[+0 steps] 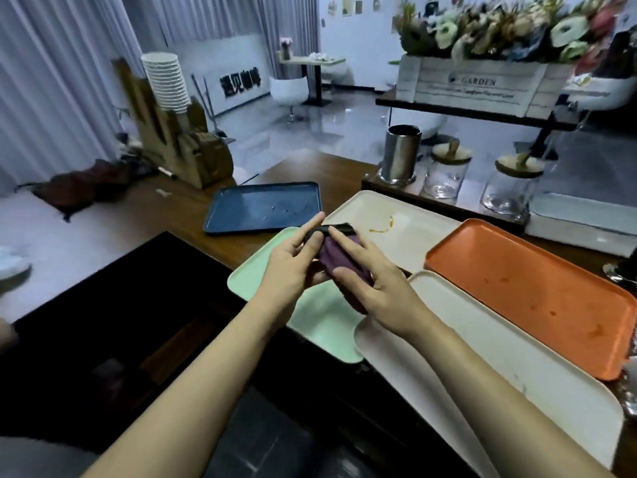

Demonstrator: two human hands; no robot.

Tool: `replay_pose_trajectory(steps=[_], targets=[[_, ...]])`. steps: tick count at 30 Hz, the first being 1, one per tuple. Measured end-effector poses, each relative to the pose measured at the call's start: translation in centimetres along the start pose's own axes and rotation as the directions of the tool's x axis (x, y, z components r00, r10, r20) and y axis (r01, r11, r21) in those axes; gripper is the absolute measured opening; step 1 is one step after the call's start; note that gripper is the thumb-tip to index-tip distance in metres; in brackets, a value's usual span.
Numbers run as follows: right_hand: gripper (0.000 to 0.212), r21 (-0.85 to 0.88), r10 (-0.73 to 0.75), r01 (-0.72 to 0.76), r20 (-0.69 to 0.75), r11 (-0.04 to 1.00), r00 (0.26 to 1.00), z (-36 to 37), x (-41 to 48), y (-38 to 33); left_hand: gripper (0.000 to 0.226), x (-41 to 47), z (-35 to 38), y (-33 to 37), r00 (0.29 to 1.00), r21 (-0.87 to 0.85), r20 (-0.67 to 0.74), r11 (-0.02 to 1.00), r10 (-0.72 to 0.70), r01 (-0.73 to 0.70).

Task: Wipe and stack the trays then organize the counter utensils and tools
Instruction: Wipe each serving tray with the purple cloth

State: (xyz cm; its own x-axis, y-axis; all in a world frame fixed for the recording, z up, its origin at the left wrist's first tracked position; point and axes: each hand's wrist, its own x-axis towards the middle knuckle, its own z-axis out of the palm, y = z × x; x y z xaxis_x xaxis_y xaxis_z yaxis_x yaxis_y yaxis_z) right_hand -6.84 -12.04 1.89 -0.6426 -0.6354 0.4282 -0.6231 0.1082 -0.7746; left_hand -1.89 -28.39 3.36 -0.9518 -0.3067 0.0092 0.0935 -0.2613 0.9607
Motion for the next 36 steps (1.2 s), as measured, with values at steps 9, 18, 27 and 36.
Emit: replay_pose_trajectory(steps=[9, 18, 27, 36], targets=[[0.046, -0.061, 0.078, -0.078, -0.014, 0.995, 0.997, 3.5, 8.2, 2.6, 0.040, 6.5, -7.7, 1.5, 0.997, 0.205, 0.065, 0.977, 0.036, -0.048], [0.042, -0.014, 0.110, -0.109, 0.007, 0.994, 0.994, 5.6, 16.4, 7.5, 0.039, 11.8, -15.6, 1.9, 0.978, 0.543, -0.113, 0.835, 0.173, -0.085], [0.037, -0.127, 0.139, -0.133, 0.041, 0.983, 0.989, 9.7, 24.4, 10.8, 0.052, 17.2, -24.2, 1.2, 0.969, 0.907, -0.122, 0.421, 0.215, 0.020], [0.045, -0.569, 0.257, -0.016, 0.346, 0.822, 0.902, 18.2, 31.0, 13.8, 0.127, 24.2, -31.0, -0.8, 0.993, 0.979, -0.047, 0.194, -0.108, 0.068]])
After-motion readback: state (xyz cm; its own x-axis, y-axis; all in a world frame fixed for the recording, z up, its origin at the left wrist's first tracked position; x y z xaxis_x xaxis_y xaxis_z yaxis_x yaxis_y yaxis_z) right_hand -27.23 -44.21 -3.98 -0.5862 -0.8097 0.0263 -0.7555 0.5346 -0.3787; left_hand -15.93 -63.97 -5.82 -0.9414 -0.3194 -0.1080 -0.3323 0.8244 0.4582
